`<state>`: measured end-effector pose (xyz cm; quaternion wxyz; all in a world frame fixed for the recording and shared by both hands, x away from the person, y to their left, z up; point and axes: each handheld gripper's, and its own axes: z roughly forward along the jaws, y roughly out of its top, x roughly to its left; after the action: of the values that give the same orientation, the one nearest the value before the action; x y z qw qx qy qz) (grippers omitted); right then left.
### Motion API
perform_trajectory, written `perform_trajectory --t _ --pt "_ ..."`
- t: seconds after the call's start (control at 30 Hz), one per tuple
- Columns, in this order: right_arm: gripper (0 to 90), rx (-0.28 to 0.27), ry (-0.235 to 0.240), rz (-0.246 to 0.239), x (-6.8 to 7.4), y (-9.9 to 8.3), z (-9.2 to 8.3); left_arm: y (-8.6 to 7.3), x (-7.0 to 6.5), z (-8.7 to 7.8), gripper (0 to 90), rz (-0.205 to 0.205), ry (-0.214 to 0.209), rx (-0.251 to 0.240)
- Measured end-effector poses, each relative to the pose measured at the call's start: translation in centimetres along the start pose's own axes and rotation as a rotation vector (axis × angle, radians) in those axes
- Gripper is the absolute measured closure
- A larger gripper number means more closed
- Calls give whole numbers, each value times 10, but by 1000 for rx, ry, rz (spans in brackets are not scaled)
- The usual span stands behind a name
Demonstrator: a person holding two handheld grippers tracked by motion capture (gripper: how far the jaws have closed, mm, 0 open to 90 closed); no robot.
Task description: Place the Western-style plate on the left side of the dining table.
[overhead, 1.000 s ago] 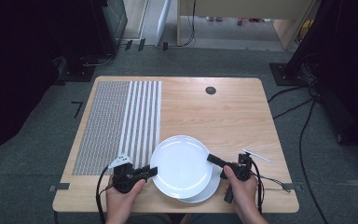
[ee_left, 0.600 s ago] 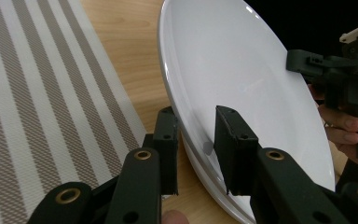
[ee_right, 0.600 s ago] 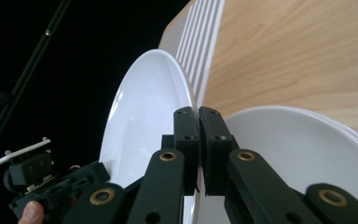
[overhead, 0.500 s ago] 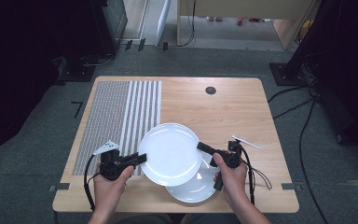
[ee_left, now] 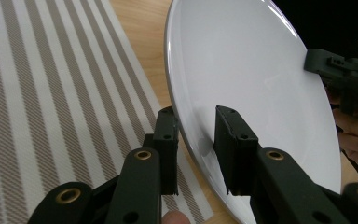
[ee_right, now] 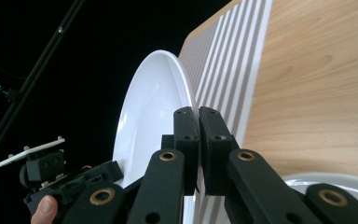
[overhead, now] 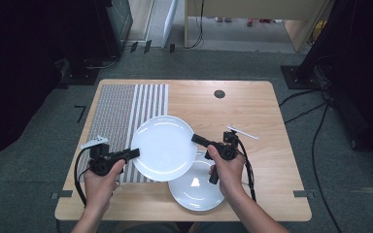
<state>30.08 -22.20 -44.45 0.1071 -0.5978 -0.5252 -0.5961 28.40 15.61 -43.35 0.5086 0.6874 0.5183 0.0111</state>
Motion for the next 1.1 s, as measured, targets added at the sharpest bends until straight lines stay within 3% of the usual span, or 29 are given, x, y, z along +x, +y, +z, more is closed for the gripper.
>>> perform_trajectory --t 0.33,0.8,1.1 --pt "877 23 8 16 12 12 35 22 22 -9 714 -27 43 -8" --pt "876 69 -16 25 12 14 82 26 61 -9 710 -91 85 10" --pt "872 81 -27 38 14 27 108 31 77 -8 701 -131 104 0"
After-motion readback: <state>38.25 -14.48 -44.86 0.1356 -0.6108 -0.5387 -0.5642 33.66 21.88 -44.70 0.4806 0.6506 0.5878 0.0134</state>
